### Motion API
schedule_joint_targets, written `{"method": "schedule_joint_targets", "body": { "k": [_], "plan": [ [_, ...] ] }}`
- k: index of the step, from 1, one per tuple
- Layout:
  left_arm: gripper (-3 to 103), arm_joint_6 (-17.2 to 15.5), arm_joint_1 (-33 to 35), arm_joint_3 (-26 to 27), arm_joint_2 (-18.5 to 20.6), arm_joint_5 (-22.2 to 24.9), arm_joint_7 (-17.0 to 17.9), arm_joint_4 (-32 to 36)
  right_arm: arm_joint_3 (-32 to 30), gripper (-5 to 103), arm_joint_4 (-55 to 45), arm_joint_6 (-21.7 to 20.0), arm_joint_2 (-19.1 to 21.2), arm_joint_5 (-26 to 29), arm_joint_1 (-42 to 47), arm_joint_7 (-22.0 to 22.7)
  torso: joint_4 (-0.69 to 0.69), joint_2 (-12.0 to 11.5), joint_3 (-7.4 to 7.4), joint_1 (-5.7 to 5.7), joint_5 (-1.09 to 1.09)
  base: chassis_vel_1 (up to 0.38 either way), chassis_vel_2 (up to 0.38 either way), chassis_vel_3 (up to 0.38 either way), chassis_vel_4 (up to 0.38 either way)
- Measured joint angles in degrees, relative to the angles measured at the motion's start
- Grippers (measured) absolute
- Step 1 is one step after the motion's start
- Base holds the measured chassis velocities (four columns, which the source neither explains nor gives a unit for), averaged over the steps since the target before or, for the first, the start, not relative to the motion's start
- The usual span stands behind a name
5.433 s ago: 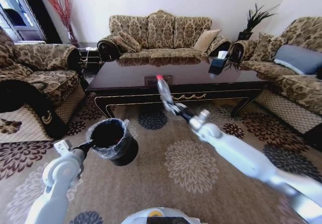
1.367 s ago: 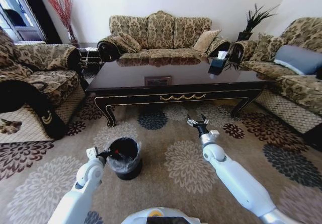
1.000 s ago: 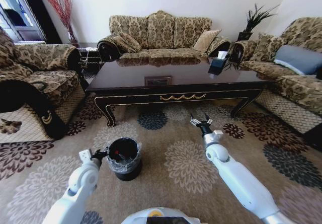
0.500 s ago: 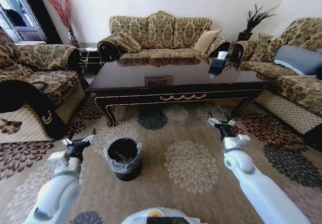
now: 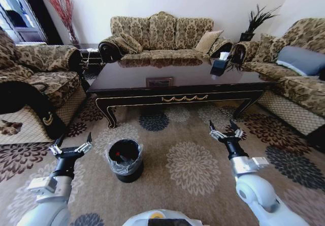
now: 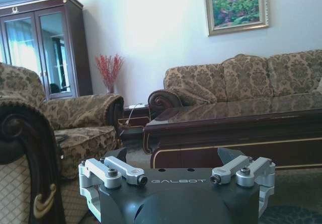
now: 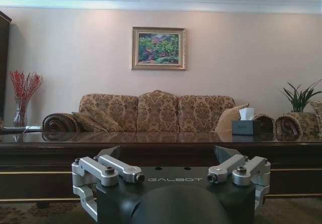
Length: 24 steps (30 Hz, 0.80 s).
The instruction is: Move to the front of the table and pick up the trash from the floor, then place it into the trash bin.
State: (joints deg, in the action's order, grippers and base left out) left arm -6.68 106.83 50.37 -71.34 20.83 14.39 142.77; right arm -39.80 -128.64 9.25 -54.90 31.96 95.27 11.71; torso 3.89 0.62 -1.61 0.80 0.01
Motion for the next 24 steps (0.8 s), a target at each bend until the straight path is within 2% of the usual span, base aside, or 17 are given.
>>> {"method": "schedule_joint_targets", "body": {
  "k": [6,13,24],
  "plan": [
    [100,-0.1,1.5,-1.4,-2.2,-0.8,0.5,0.7,-1.4,100,-1.2,0.8,-1.2,-0.3,2.2,-1.8,0.0,0.0,0.0,0.0,0.0,0.001,-0.005,-0.006,0.009],
    [100,-0.1,2.0,-3.1,-4.1,-1.1,0.8,0.7,-2.0,100,-0.8,1.4,-1.3,-0.5,2.4,-2.5,-0.02,0.0,-0.01,0.01,-0.01,0.054,-0.105,-0.046,0.125],
    [100,-0.3,1.3,-5.4,-5.5,-1.5,1.2,0.6,-3.1,100,0.2,2.7,-1.8,-0.5,3.0,-3.4,0.0,0.0,0.0,0.01,-0.03,0.163,-0.297,-0.176,0.293]
  ]
}}
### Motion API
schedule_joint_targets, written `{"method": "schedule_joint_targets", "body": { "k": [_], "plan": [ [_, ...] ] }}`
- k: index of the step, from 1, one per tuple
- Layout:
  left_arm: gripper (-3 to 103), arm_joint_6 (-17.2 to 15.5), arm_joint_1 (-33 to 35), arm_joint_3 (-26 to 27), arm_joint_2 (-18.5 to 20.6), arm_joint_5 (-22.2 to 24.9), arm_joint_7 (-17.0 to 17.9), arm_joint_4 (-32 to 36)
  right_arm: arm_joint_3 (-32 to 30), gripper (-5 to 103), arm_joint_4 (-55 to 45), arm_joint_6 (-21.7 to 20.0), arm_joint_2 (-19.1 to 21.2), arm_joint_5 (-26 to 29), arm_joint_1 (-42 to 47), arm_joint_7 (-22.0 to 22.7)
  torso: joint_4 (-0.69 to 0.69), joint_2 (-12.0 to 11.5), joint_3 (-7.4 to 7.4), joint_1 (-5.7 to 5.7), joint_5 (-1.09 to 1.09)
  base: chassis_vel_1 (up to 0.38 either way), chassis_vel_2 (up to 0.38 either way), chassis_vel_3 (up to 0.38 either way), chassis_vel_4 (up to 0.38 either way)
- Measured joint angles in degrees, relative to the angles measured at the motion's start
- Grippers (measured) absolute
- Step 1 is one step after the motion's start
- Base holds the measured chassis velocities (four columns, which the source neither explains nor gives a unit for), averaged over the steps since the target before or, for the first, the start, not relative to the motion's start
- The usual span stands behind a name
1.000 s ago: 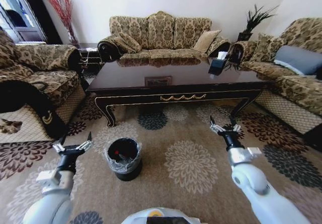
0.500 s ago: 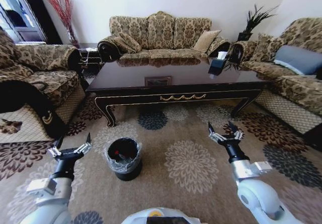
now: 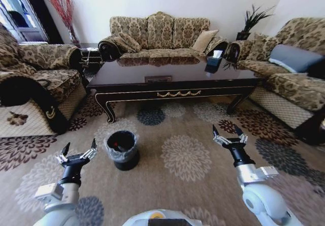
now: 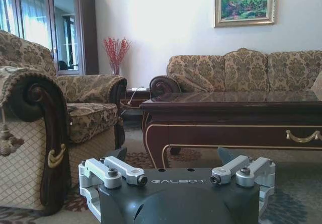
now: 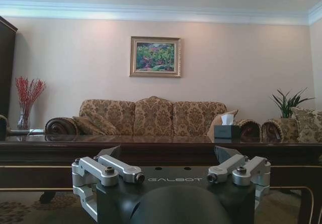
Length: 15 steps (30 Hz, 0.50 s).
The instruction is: Move to the front of the table and pick up the trash from the floor, then place it into the trash bin.
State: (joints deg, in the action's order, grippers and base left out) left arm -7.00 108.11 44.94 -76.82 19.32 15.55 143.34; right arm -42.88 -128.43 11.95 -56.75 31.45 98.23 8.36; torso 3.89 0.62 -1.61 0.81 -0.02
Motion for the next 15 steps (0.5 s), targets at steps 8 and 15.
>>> {"method": "schedule_joint_targets", "body": {
  "k": [8,15],
  "plan": [
    [100,0.0,-0.5,0.7,0.4,0.5,0.6,-0.1,0.0,100,0.1,0.7,-0.1,0.1,-0.5,-1.0,-0.01,0.0,0.01,0.0,0.01,0.315,-0.324,-0.313,0.349],
    [100,-0.1,-1.2,0.5,0.8,0.6,0.7,-0.1,-0.8,100,0.1,1.0,-0.1,0.3,-0.4,-1.4,0.0,0.0,0.01,-0.01,0.02,0.384,-0.349,-0.378,0.35]
  ]
}}
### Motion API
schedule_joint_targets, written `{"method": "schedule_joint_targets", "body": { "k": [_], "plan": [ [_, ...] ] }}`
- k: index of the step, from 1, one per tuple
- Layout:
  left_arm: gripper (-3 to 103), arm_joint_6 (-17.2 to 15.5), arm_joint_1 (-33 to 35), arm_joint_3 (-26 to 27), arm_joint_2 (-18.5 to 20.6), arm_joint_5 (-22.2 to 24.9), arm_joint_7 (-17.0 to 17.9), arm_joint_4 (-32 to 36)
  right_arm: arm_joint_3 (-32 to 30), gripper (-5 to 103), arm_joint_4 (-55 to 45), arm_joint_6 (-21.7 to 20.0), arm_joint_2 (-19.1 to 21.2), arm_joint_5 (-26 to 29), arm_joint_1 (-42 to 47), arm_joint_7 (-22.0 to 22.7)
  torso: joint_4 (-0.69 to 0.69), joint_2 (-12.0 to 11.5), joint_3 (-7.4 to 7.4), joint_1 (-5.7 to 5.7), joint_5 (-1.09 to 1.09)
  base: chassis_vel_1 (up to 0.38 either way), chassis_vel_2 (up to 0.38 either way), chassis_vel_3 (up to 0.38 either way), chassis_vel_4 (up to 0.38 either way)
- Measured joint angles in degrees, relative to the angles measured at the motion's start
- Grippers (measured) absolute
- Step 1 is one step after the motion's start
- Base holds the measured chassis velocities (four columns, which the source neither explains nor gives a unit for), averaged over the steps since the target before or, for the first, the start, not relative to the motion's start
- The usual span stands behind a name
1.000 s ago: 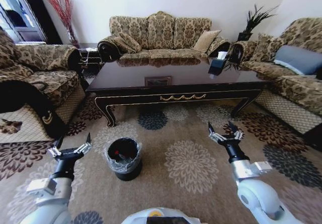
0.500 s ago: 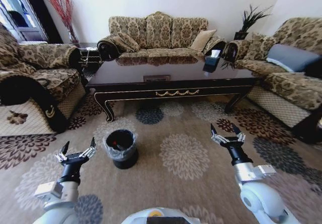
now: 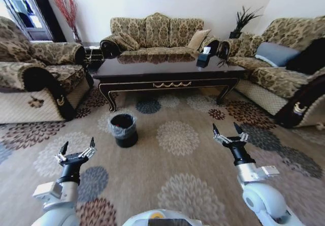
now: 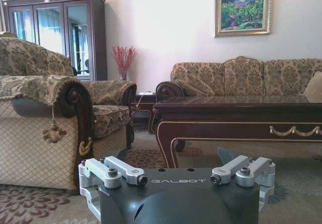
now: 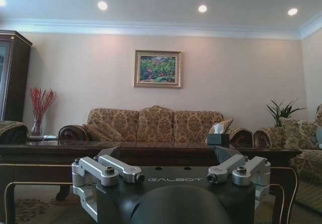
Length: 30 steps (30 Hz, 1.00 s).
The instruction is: Move to the front of the table and pick up the trash from the floor, then place it into the trash bin.
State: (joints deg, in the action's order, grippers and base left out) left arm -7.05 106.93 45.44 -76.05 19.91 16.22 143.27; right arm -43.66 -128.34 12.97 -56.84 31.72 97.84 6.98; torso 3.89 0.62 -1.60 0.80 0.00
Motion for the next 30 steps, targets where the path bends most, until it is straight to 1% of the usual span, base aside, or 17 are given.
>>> {"method": "schedule_joint_targets", "body": {
  "k": [4,11,13,15,18,22,23,25,29,30],
  "plan": [
    [100,-0.1,-0.5,-0.9,0.0,-0.1,0.0,0.0,-0.8,100,0.3,0.2,0.0,0.2,0.0,0.0,0.0,0.0,0.0,0.0,0.0,0.357,-0.356,-0.366,0.354],
    [100,-0.3,-0.8,-0.8,0.6,0.0,0.0,0.0,-1.5,100,0.7,0.7,0.0,0.9,0.0,0.2,0.0,0.0,-0.02,0.01,-0.02,0.335,-0.345,-0.341,0.342],
    [100,-0.3,-0.8,-0.8,0.7,0.0,0.0,0.0,-1.5,100,0.8,1.0,0.0,1.0,0.0,0.2,0.0,0.0,0.0,0.0,0.05,0.36,-0.37,-0.374,0.369],
    [100,-0.3,-0.7,-0.6,0.8,0.0,0.0,0.0,-1.5,100,0.8,1.0,0.0,1.0,-0.2,0.2,0.0,0.0,0.01,-0.01,-0.04,0.365,-0.38,-0.359,0.36],
    [100,-0.3,-0.8,-0.4,0.8,0.2,0.0,0.0,-1.4,100,0.8,1.0,0.1,1.0,-0.5,0.2,-0.02,0.0,-0.03,0.02,0.02,0.378,-0.367,-0.354,0.361],
    [100,-0.3,-0.8,-0.3,0.9,0.3,0.0,0.0,-1.4,100,1.0,1.0,0.1,1.0,-0.7,0.2,-0.01,0.0,-0.01,0.0,-0.02,0.339,-0.343,-0.333,0.341],
    [100,-0.3,-0.8,-0.3,0.9,0.3,0.0,0.0,-1.5,100,1.3,1.0,0.2,1.0,-0.8,0.2,0.0,0.0,-0.02,0.01,0.01,0.342,-0.362,-0.356,0.361],
    [100,-0.3,-0.9,-0.5,0.7,0.2,0.0,0.0,-1.5,100,1.9,1.4,0.2,1.1,-0.9,0.3,-0.01,0.0,0.0,0.0,-0.03,0.323,-0.342,-0.323,0.328],
    [100,-0.3,-1.0,-0.8,0.5,0.1,0.0,0.0,-1.5,100,2.3,2.1,0.3,1.4,-1.1,0.1,0.0,0.0,0.01,-0.01,0.02,0.273,-0.291,-0.274,0.268],
    [100,-0.3,-1.0,-0.8,0.5,0.1,0.0,0.0,-1.6,100,2.3,2.3,0.3,1.5,-1.2,-0.1,0.0,0.0,0.01,-0.01,0.0,0.212,-0.225,-0.179,0.172]
  ]
}}
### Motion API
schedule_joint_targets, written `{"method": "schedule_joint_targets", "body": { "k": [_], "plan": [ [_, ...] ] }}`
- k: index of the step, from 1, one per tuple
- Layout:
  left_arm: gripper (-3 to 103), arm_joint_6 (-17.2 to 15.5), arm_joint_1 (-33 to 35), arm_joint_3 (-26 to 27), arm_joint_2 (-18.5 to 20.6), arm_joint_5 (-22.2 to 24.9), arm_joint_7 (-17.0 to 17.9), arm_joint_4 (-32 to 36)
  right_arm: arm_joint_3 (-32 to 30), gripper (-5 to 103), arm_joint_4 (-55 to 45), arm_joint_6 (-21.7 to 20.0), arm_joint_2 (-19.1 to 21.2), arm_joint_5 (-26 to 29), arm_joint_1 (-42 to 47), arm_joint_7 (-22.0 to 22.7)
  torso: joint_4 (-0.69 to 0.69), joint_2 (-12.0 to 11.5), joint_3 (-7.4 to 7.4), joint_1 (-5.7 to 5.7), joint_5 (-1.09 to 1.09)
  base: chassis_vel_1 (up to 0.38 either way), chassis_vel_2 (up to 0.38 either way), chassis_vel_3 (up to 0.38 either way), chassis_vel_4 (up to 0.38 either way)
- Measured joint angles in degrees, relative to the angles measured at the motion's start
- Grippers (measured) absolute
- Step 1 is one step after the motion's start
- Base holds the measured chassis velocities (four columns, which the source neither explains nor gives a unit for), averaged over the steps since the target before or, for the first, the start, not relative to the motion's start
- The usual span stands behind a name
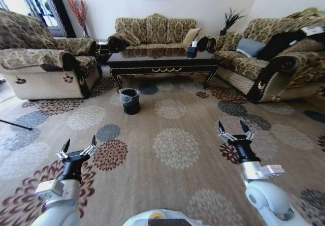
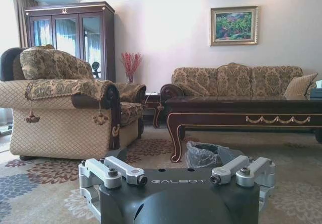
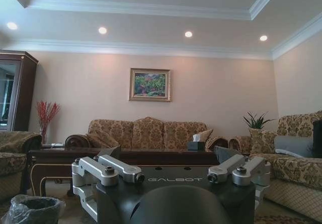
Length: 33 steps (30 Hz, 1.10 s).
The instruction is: Move to the front of the table and pick up the trash from the floor, then place it into the trash bin.
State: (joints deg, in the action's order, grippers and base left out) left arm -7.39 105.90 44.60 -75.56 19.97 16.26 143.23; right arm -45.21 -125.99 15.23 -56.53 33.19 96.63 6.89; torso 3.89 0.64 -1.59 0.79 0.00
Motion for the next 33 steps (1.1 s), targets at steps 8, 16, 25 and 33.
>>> {"method": "schedule_joint_targets", "body": {
  "k": [8,16,25,33],
  "plan": [
    [100,0.0,-0.2,-0.2,-0.1,0.0,0.0,0.0,-0.1,100,0.3,0.1,0.4,1.1,-0.8,-0.1,-0.02,0.0,-0.06,0.04,-0.01,0.045,-0.03,-0.022,0.036],
    [100,0.0,-0.1,0.0,-0.6,0.0,0.0,0.0,-0.6,100,0.4,0.0,0.6,2.0,-0.8,-0.3,0.0,0.0,-0.02,0.03,0.0,-0.013,0.013,0.014,-0.008],
    [100,0.1,0.1,0.3,-0.9,-0.1,0.0,0.0,-0.6,100,0.0,0.0,0.8,2.3,-0.9,-0.5,-0.01,0.0,-0.03,0.03,0.01,-0.006,-0.02,0.006,0.026],
    [100,0.2,-0.2,0.2,-0.7,0.0,0.0,0.0,-1.5,100,-0.2,1.1,1.2,2.7,-0.2,-1.2,-0.01,0.0,-0.03,0.02,0.0,0.006,-0.241,0.002,0.217]
  ]
}}
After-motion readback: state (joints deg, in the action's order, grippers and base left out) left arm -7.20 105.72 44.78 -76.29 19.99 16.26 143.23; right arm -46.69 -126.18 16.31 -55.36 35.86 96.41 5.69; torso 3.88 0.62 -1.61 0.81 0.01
